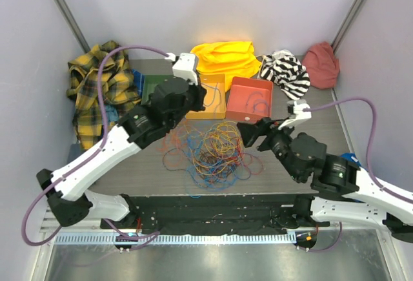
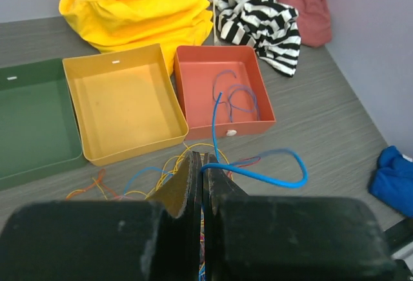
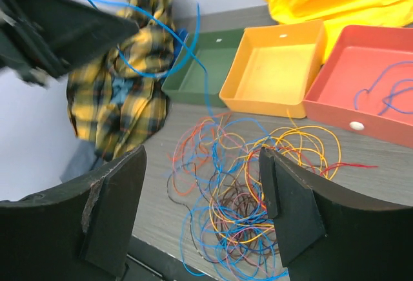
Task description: Untangle the cables
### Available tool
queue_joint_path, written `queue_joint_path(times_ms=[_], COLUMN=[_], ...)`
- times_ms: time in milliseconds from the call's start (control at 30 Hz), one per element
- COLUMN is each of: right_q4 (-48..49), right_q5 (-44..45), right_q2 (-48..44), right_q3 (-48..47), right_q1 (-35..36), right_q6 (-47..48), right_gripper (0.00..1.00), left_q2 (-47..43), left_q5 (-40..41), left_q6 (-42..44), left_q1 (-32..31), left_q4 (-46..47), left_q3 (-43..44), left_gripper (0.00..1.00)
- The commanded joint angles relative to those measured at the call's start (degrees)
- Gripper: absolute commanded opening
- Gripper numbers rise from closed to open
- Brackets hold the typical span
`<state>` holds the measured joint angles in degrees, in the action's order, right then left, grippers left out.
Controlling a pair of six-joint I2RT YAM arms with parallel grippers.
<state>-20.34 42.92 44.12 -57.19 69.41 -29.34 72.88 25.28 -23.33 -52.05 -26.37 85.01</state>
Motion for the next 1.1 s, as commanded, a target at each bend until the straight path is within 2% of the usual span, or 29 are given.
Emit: queue_joint_path(times_ms=[0,233,733,1067], right_q4=[-3.12,-7.95,-12.97,-13.24], right_q5=[7.18,10.70,13.51,14.30], right_q2=[-3.86,-9.66,-15.29,-17.40], right_q3=[1.11,1.64,1.99,4.19], right_q1=[0.29,0.20,0.20,0.29], right_q6=[-4.76,-4.94,-3.26,-2.30], right_gripper=[0.78,0.78,0.78,0.78], left_q2=[5.67,18.42,43.74,54.02], left_q5=[-1.28,-3.13,-8.13,-10.16], left_q6=[0.74,1.45,1.63,-1.10], left_q1=[0.02,0.90,5.82,6.79], left_q4=[5.09,8.61,8.00,13.36], left_q3=[2.96,9.63,36.43,37.77], left_gripper=[0.00,0.00,0.00,0.00])
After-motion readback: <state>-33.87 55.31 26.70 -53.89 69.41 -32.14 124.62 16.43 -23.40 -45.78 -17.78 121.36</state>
